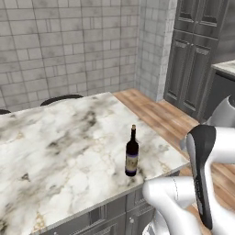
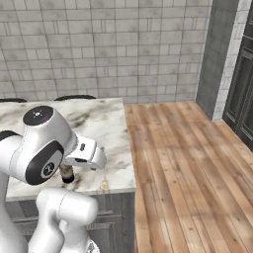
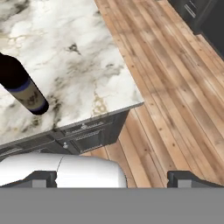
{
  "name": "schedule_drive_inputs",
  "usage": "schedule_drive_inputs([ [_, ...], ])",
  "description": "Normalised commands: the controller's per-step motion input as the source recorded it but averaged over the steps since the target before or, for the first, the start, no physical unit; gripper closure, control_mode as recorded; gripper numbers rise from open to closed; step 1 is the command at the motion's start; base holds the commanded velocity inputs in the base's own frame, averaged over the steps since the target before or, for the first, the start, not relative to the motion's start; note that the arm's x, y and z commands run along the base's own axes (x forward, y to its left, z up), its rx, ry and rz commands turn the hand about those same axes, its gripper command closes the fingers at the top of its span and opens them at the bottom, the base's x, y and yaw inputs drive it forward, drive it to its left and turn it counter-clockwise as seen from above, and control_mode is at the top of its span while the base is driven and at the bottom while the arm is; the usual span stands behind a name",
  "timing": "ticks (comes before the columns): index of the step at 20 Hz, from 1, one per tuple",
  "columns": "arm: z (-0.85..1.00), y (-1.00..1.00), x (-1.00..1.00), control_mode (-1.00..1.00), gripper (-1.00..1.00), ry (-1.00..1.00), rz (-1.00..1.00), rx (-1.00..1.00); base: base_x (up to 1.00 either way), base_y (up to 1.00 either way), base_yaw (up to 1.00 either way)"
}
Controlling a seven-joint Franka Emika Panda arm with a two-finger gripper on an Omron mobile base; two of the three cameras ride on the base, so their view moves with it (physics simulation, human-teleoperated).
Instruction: Move the drinks to the dining counter.
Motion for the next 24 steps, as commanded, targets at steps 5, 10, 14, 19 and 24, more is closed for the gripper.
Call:
schedule_drive_inputs([
  [5,0.00,0.00,0.00,1.00,-1.00,0.00,0.00,0.00,-0.04,0.00,0.00],
  [10,0.00,0.00,0.00,1.00,-1.00,0.00,0.00,0.00,-0.54,-0.05,-0.27],
  [14,0.00,0.00,0.00,1.00,-1.00,0.00,0.00,0.00,-0.06,0.00,-0.54],
  [19,0.00,0.00,0.00,1.00,-1.00,0.00,0.00,0.00,0.00,-0.03,-0.74],
  [24,0.00,0.00,0.00,1.00,-1.00,0.00,0.00,0.00,0.00,-0.09,-0.89],
])
